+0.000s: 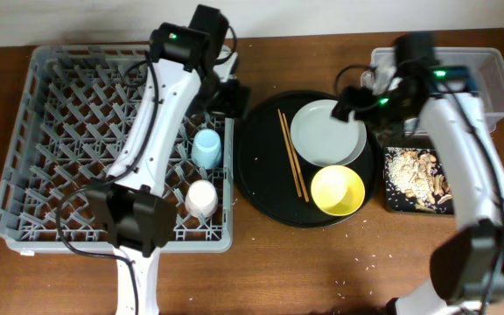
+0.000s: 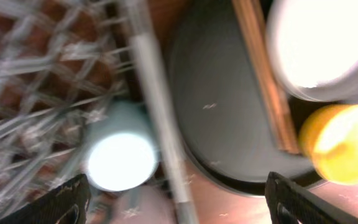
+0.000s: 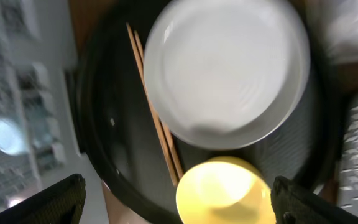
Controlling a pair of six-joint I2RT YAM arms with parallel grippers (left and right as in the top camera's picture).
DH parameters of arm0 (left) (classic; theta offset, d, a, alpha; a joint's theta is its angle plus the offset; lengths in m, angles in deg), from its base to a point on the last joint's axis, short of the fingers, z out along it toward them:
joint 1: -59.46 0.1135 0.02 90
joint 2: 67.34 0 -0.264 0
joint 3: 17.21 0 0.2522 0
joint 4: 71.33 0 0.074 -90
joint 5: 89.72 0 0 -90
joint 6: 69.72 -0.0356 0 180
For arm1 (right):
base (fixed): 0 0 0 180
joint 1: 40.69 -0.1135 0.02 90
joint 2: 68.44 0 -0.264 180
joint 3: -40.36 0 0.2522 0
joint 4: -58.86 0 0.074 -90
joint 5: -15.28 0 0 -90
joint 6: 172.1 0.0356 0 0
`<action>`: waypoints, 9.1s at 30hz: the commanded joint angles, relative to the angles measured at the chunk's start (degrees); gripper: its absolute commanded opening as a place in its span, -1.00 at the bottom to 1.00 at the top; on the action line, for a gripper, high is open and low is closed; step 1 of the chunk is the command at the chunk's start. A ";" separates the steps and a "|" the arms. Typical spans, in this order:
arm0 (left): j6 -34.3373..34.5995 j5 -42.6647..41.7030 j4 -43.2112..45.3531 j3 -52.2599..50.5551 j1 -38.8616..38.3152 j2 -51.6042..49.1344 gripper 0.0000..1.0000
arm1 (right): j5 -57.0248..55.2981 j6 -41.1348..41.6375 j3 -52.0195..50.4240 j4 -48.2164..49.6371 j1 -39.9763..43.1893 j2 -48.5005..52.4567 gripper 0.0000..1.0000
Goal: Sort waste into correct bins and load items into the dishwasher rack
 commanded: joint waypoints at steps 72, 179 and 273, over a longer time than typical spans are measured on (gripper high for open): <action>27.30 75.89 3.39 14.56 -7.67 -24.46 -0.98 | -3.67 -1.95 4.00 -11.93 18.93 -16.31 0.97; 30.23 9.51 11.58 11.52 -18.38 -32.81 -0.89 | -3.67 -1.95 4.00 -11.93 18.93 -16.31 0.97; 1.07 6.23 -8.48 22.77 6.84 21.33 0.99 | -20.87 -2.10 -95.21 59.95 0.26 -100.45 0.97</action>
